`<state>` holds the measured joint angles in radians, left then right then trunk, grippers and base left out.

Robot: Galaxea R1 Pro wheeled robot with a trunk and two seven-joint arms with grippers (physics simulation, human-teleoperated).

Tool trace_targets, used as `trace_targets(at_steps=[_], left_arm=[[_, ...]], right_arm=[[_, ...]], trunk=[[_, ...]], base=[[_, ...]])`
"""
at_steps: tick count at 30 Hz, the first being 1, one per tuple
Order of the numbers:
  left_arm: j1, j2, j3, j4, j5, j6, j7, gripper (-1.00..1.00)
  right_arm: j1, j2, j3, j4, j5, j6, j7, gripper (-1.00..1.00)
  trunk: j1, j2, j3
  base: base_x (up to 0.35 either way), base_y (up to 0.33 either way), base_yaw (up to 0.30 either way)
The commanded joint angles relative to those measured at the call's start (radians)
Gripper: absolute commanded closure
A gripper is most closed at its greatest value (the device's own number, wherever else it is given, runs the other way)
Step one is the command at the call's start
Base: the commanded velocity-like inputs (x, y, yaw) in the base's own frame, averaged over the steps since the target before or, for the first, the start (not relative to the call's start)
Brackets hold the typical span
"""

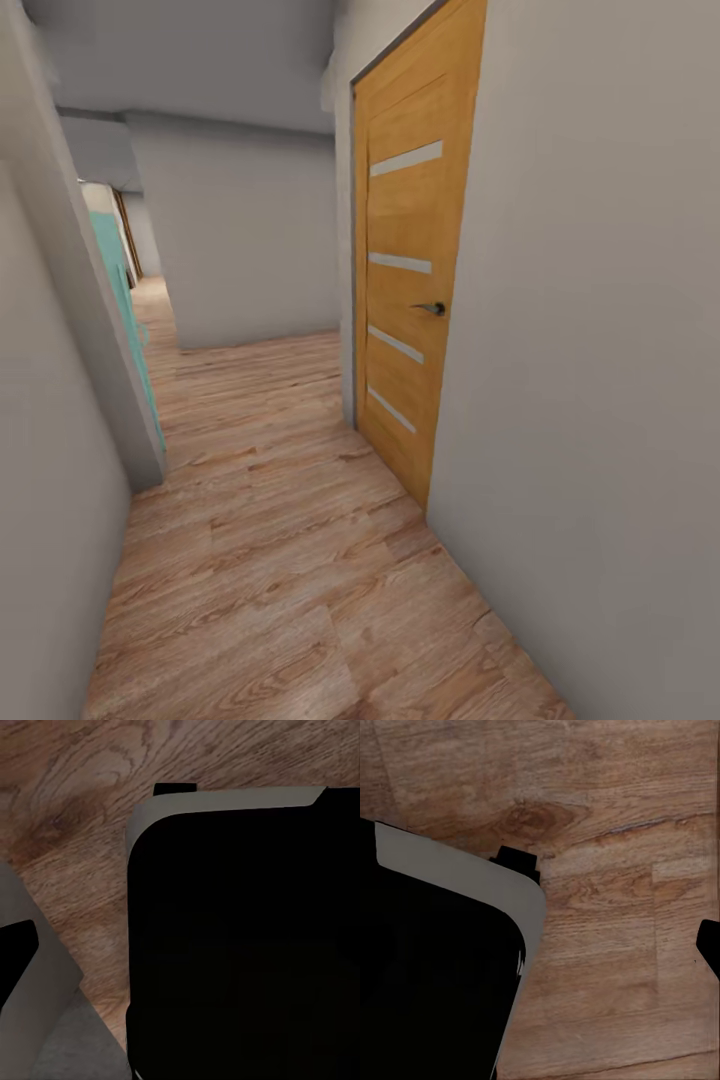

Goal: Move the two storage containers from the living room to the garage. In the garage, place one container on the floor and stack the other container on top of it (either order is fine).

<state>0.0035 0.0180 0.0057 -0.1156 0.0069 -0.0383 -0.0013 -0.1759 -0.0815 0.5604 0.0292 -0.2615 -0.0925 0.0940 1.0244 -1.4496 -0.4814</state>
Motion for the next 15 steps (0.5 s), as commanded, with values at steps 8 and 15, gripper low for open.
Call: trace_targets(at_steps=[8,15], left_arm=[[0.000,-0.001,0.000,-0.001,0.000,-0.002,0.000,-1.00],[0.001,-0.001,0.000,-0.001,0.001,-0.002,0.000,-1.00]], right_arm=[[-0.001,0.000,0.007,0.003,-0.011,-0.007,0.006,-1.00],[-0.001,0.000,0.007,0.003,-0.011,-0.007,0.006,-1.00]], trunk=[[0.001,0.000,-0.001],[0.001,0.000,-0.001]], base=[[0.320,0.000,0.268],[0.321,0.000,0.268]])
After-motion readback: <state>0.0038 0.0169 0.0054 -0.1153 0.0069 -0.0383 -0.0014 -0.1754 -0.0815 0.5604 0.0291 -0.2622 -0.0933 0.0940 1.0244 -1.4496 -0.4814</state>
